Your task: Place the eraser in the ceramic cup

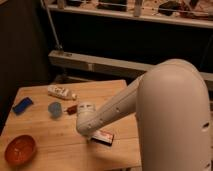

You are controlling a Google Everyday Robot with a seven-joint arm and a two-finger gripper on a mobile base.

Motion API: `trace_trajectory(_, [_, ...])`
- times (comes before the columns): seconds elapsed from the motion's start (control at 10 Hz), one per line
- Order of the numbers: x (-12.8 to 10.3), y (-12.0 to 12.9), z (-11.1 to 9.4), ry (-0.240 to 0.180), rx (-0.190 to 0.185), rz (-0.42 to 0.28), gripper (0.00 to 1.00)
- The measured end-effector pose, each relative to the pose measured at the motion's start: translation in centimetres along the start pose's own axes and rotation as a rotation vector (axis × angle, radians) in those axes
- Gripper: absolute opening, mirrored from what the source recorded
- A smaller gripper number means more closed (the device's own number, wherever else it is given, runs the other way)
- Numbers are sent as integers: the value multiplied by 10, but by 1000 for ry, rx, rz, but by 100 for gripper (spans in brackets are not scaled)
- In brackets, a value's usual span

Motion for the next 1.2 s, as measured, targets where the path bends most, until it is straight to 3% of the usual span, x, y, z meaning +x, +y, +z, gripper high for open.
trace_trajectory(0.3, [0, -2, -1, 3, 0, -1, 25])
trace_trajectory(0.4, [-1, -2, -2, 5, 1, -4, 21])
trace_trajectory(0.9, [-3, -3, -5, 7, 4, -6, 21])
trace_trajectory(1.2, [-10, -4, -11, -18, 4, 0, 21])
